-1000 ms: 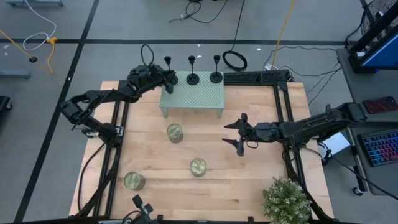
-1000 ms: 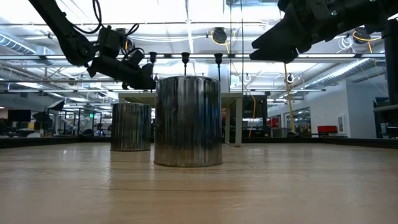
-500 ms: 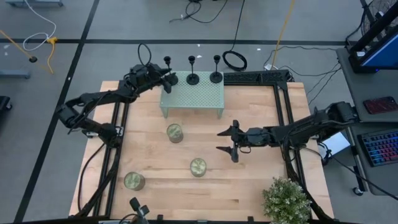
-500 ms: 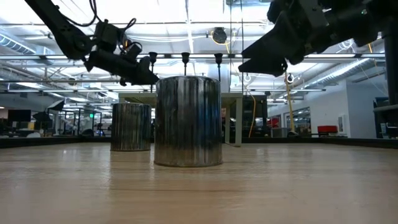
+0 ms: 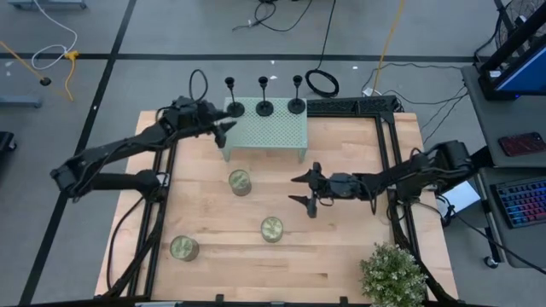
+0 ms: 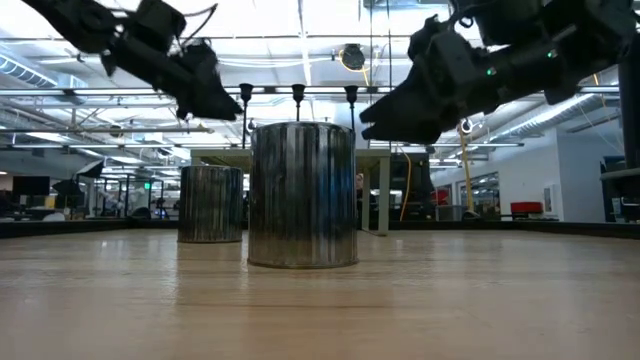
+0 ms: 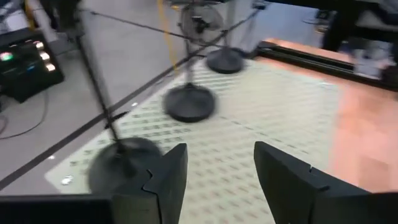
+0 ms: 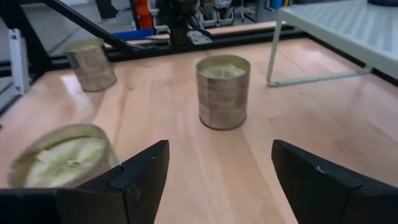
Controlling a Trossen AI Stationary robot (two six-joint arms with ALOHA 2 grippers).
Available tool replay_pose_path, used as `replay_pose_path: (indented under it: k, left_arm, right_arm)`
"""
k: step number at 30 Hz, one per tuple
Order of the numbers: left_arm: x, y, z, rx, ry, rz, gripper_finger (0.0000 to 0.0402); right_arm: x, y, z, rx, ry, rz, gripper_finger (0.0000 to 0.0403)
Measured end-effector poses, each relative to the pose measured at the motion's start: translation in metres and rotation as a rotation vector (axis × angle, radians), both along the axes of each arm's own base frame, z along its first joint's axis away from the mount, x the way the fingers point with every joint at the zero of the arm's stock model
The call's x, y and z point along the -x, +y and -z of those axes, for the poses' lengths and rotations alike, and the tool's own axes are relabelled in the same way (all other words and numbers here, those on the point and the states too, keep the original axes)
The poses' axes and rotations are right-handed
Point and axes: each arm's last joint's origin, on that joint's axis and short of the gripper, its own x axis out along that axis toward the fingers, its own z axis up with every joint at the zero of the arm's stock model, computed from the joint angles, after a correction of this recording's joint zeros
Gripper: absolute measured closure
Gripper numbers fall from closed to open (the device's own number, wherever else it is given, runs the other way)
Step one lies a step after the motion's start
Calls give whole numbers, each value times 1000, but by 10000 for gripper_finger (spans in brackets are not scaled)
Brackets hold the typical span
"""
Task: Pick & Place candle stick holders
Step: Put the top scented candle on the shelf
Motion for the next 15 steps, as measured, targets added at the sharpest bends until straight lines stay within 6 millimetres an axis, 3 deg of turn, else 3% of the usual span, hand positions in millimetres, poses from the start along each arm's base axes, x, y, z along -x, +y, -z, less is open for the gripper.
replay_pose_path:
  k: [7, 15]
  left_arm:
    - [-4, -50, -19, -3, -55, 196, 231]
    - [-29, -106, -13, 35, -33, 468, 241]
  right_arm:
    - [-1, -9, 2, 20, 9, 27, 129]
    - [-2, -20, 1, 57, 13, 55, 129]
